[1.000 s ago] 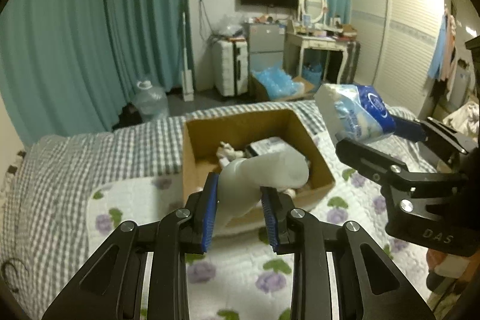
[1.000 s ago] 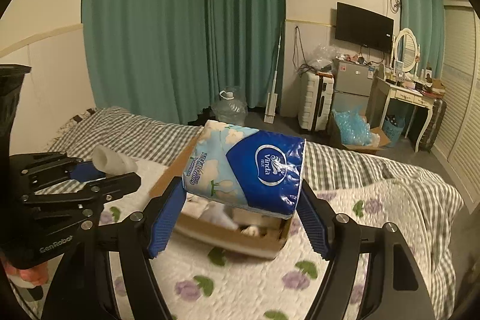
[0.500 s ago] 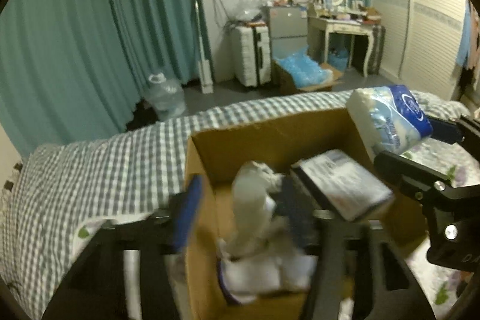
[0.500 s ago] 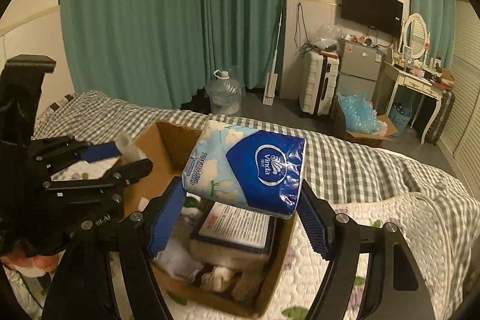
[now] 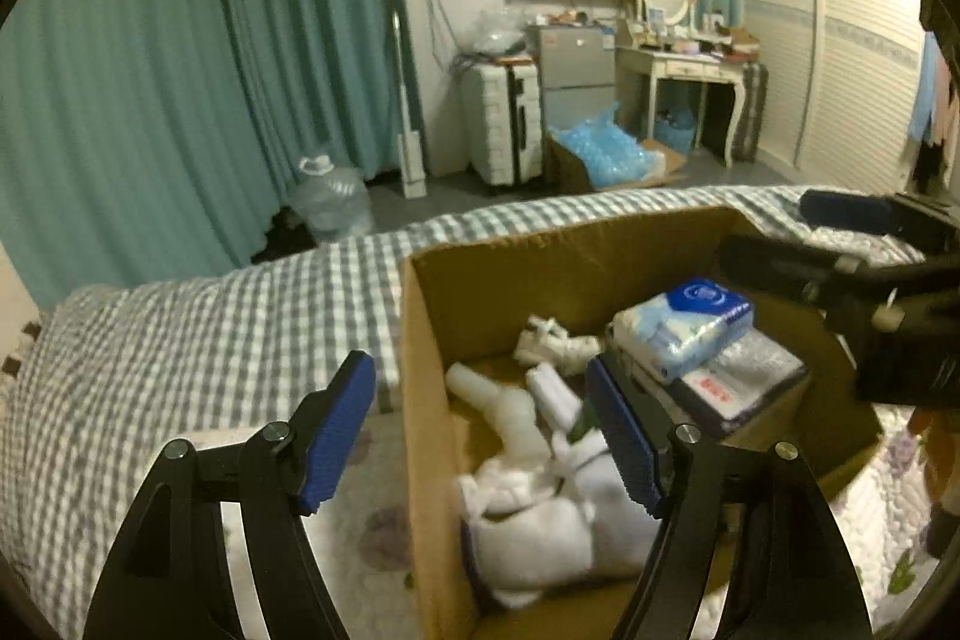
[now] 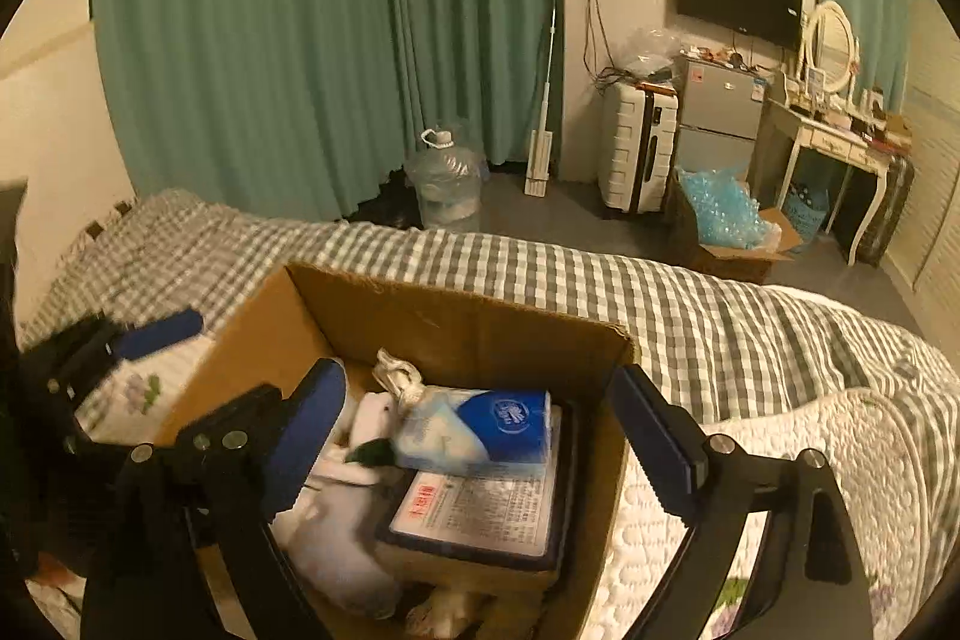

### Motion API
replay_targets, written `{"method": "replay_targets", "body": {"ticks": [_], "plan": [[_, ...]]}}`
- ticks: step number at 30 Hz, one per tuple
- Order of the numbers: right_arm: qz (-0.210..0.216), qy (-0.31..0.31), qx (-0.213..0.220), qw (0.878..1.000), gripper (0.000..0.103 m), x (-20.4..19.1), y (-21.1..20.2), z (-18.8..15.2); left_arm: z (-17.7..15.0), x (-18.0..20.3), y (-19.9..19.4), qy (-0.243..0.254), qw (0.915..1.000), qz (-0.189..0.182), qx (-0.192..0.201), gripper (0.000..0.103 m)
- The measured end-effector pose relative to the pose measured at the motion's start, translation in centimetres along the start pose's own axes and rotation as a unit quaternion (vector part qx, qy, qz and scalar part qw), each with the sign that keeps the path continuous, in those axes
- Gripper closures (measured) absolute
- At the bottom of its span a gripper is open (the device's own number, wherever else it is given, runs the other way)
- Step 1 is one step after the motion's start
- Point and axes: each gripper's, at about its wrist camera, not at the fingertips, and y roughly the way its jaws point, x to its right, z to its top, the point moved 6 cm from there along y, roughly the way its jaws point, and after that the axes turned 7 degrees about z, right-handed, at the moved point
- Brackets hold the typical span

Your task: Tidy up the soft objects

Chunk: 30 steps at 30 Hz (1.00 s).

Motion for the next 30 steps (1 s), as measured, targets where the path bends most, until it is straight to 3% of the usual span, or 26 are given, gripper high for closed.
{"method": "replay_targets", "body": {"ticks": [4, 10, 11, 12, 17, 20, 25, 30], "plan": [[-0.022, -0.007, 0.019, 1.000, 0.012, -0.8, -4.8, 1.0, 0.6, -0.3, -3.5, 0.006, 0.9998, 0.013, 0.012, 0.029], [-0.033, -0.019, 0.076, 0.996, 0.009, -3.9, -15.3, 3.7, 3.9, -1.9, -14.2, 0.007, 0.9951, 0.029, 0.094, 0.028], [-0.036, -0.022, 0.086, 0.995, 0.008, -4.4, -17.2, 4.1, 4.6, -2.1, -16.8, 0.007, 0.9929, 0.032, 0.114, 0.022], [-0.039, -0.026, 0.100, 0.994, 0.006, -5.2, -19.5, 4.5, 5.0, -2.1, -18.8, 0.007, 0.9911, 0.035, 0.128, 0.010], [-0.044, -0.051, 0.144, 0.987, 0.001, -8.4, -28.2, 5.4, 6.4, -3.3, -28.7, -0.016, 0.9762, 0.043, 0.212, 0.008], [-0.048, -0.065, 0.168, 0.982, 0.001, -10.0, -32.2, 4.9, 6.2, -4.4, -32.8, -0.034, 0.9703, 0.041, 0.236, 0.008], [-0.041, -0.067, 0.207, 0.975, 0.000, -11.5, -37.0, 3.1, 5.6, -5.3, -36.9, -0.058, 0.9609, 0.045, 0.267, 0.008], [-0.053, -0.058, 0.236, 0.969, 0.000, -10.9, -38.5, -0.1, 3.6, -4.8, -37.1, -0.064, 0.9579, 0.052, 0.275, 0.008]]}}
